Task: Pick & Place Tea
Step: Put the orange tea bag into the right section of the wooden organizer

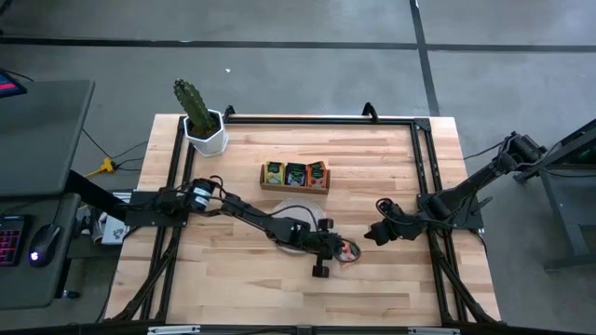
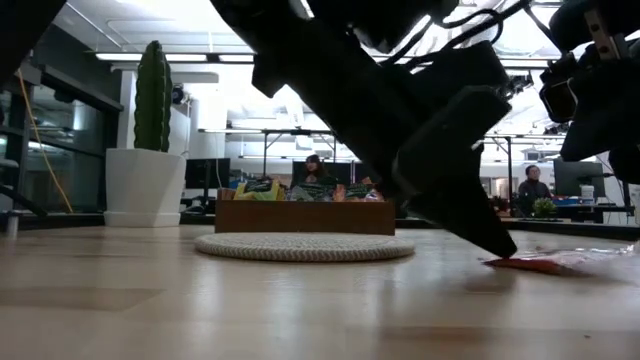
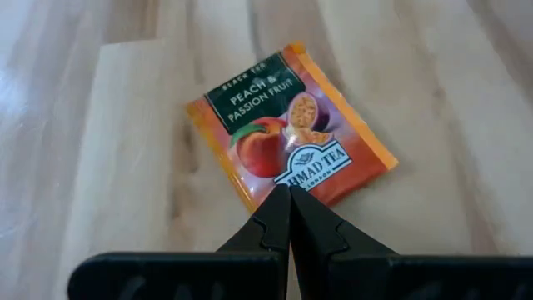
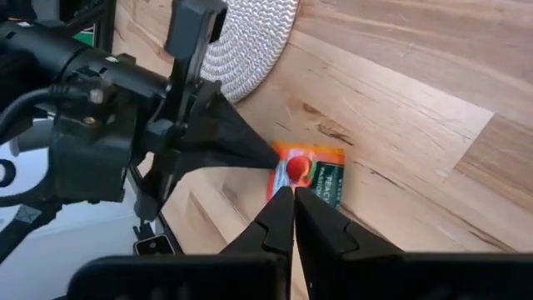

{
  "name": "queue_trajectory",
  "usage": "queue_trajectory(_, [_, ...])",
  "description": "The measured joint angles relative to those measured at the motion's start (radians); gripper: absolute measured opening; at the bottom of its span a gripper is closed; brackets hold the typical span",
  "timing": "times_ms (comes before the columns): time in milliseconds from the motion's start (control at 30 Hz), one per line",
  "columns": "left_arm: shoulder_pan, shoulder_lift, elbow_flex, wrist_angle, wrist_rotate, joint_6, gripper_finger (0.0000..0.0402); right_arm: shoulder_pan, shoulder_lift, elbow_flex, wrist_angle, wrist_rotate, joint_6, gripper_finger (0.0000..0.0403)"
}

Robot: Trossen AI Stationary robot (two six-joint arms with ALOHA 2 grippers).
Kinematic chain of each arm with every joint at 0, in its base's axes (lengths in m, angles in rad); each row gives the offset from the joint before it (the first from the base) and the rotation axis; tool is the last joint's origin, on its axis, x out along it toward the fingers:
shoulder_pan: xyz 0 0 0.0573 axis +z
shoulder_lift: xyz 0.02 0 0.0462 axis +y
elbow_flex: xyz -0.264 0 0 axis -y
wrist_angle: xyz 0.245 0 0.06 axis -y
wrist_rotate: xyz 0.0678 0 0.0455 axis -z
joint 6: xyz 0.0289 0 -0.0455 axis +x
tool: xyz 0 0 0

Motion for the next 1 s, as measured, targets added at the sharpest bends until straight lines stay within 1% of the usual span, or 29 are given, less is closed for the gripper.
queue_trajectory(100, [0.000, 0.000, 0.001, -0.019, -0.003, 0.001, 0.0000, 0.000, 0.012, 0.000, 0.025, 0.001, 0.005, 0.0017])
queue_trajectory(167, [-0.001, 0.034, 0.005, 0.020, 0.008, -0.005, 0.0000, 0.000, 0.036, 0.000, 0.063, 0.002, 0.004, 0.0022])
queue_trajectory(200, [-0.001, 0.048, 0.007, 0.046, 0.016, -0.010, 0.0000, 0.000, 0.054, 0.000, 0.089, 0.002, 0.003, 0.0024])
queue_trajectory(300, [0.000, 0.050, 0.005, 0.044, 0.061, -0.033, 0.0000, 0.000, 0.124, 0.000, 0.180, 0.002, -0.023, 0.0029])
queue_trajectory(433, [0.000, 0.079, 0.007, 0.025, 0.061, -0.075, 0.0000, 0.006, 0.221, 0.000, 0.262, -0.009, -0.052, 0.0029])
queue_trajectory(533, [0.000, 0.081, 0.007, 0.007, 0.064, -0.076, 0.0000, 0.017, 0.268, 0.000, 0.284, -0.010, -0.053, 0.0029])
queue_trajectory(667, [0.000, 0.080, 0.007, -0.024, 0.071, -0.081, 0.0000, 0.022, 0.280, 0.000, 0.256, -0.054, -0.027, 0.0029])
queue_trajectory(900, [0.000, 0.078, 0.006, -0.073, 0.063, -0.067, 0.0000, 0.022, 0.275, 0.000, 0.127, -0.140, 0.071, 0.0029])
queue_trajectory(1000, [0.000, 0.078, 0.006, -0.072, 0.059, -0.063, 0.0000, 0.022, 0.277, 0.000, 0.098, -0.173, 0.070, 0.0031])
